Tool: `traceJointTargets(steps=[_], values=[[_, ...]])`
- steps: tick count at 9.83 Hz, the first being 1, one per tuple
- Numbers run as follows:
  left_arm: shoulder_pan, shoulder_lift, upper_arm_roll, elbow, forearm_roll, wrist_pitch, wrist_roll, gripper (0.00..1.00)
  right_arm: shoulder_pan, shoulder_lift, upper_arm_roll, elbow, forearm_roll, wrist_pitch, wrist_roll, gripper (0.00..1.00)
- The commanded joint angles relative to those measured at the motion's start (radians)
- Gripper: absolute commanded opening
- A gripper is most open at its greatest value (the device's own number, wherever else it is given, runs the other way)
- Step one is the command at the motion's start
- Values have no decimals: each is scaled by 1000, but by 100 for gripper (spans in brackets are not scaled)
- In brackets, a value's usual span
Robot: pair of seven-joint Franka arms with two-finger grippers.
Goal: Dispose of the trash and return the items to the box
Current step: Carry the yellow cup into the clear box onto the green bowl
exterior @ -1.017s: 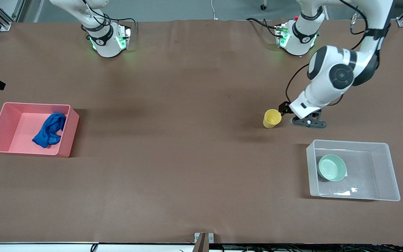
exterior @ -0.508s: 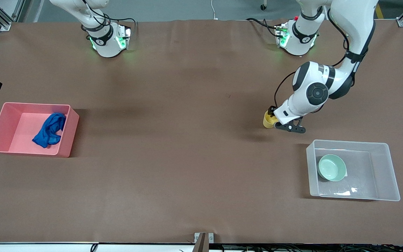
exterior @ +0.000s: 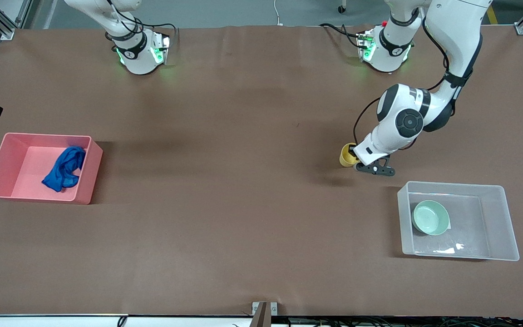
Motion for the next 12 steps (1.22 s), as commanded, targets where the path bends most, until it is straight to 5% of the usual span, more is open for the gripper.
traceJointTargets(steps=[1,3,5,7,10,12], values=[[13,-77,2,-14,25,-92,-5,0,-12,-4,9,-4,-11,-4,-10,100],[15,-157,80,60,25,-197,44,0,-12,-4,9,-4,-10,-6,-10,100],[16,-122,187,226,24,-261,90,0,-13,-5,7,-5,2,0,-8,100],[16,-21,310,399,21,-262,168,0,-12,-5,7,-7,10,4,-7,100],[19,209,399,642,-22,-263,296,0,-12,-5,7,-7,15,4,-7,100],[30,280,447,688,-109,-266,426,0,-9,-5,9,-5,16,5,-1,100]])
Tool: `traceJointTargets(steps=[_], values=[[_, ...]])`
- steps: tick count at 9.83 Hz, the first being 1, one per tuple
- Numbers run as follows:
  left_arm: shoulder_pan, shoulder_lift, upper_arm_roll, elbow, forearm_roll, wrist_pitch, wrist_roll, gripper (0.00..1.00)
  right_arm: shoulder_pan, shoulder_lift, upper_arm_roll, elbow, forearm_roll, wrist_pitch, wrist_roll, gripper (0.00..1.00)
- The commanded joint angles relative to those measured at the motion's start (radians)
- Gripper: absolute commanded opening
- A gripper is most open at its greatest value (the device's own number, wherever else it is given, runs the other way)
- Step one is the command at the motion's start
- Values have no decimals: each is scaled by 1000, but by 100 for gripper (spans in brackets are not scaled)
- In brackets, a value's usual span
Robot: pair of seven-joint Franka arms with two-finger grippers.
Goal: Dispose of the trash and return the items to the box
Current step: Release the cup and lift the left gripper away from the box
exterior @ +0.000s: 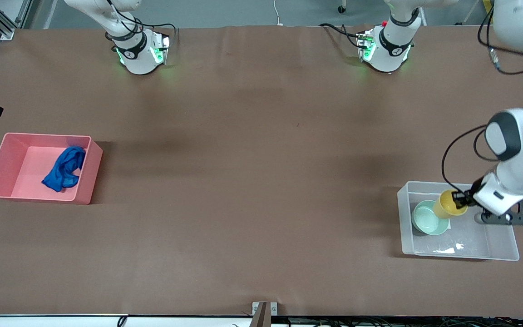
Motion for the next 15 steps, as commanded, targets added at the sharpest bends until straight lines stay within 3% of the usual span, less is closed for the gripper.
traceJointTargets(steps=[1,8,9,10,12,15], values=[[4,99,33,61,-77,-20,109,1,-10,-5,8,-4,11,2,-1,100],[4,160,32,55,-81,-8,104,10,-12,-5,7,-4,11,-4,-4,100],[-1,153,32,58,-81,-8,103,35,-12,-5,7,-4,11,-4,-4,100],[-5,149,29,59,-80,-8,100,77,-12,-5,7,-4,11,-6,-2,100],[-4,101,28,50,-80,-19,109,85,-12,-5,7,-4,11,-7,-4,100],[-7,-92,30,21,-65,-103,95,96,-12,-5,7,-6,11,-7,-4,100]])
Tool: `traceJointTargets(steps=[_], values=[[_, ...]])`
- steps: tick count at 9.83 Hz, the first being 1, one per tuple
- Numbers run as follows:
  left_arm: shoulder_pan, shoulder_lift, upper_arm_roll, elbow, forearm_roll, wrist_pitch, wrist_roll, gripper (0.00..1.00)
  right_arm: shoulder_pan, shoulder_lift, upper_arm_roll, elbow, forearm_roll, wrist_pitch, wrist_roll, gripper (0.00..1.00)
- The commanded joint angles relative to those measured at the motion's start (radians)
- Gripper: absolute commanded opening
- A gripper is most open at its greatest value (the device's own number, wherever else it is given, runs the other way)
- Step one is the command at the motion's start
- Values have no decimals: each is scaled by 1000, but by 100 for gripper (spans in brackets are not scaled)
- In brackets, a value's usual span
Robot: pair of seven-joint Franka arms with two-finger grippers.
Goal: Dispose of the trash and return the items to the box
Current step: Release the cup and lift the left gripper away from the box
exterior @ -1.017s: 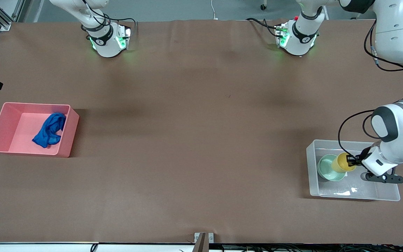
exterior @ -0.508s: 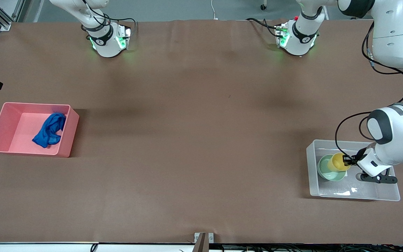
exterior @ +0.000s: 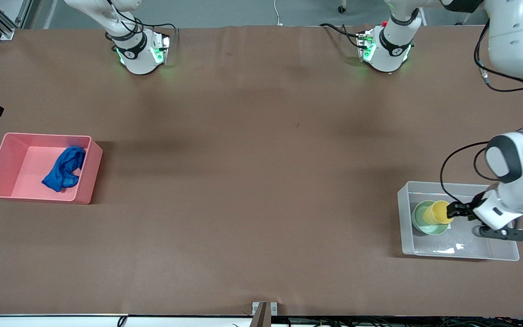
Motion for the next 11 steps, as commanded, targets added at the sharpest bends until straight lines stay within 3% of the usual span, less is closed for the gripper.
traceJointTargets(steps=[1,3,5,8,11], values=[[-8,-163,0,-41,0,-146,-2,100,-11,-5,7,-5,11,-9,-4,100],[-20,-291,-29,-24,82,-295,-73,100,-11,-5,7,-5,11,-11,-4,100],[-9,-435,-138,-36,175,-465,-208,100,-11,-5,7,-5,11,-11,-4,100],[-9,-595,-167,-62,158,-637,-268,97,-11,-5,7,-5,11,-11,-4,100],[-15,-547,-167,-4,164,-644,-278,100,-10,-5,5,-5,11,-11,-4,100]])
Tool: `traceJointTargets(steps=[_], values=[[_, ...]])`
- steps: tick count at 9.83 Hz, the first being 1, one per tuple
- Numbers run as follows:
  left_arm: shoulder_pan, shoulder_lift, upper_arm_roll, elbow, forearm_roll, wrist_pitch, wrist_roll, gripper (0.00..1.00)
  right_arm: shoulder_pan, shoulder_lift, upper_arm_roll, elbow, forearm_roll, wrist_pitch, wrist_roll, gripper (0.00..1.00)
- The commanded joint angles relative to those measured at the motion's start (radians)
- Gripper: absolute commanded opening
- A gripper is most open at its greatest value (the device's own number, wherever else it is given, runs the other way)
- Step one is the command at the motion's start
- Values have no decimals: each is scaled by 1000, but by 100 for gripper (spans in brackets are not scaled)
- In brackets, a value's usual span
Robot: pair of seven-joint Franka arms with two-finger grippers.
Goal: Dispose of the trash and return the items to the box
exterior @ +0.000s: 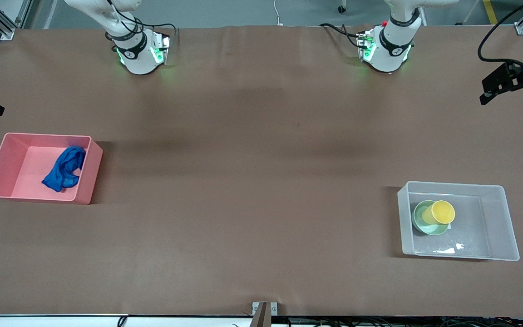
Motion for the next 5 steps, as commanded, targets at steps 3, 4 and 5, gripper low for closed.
traceJointTargets(steps=[3,4,5], values=[[-5,136,-24,136,18,-54,-12,100,-11,-6,6,-5,11,-4,-4,100],[5,115,-27,115,4,-78,-22,100,-11,-6,6,-5,11,-4,-4,100],[5,107,-26,109,2,-91,-33,100,-11,-6,6,-5,11,-4,-4,100]])
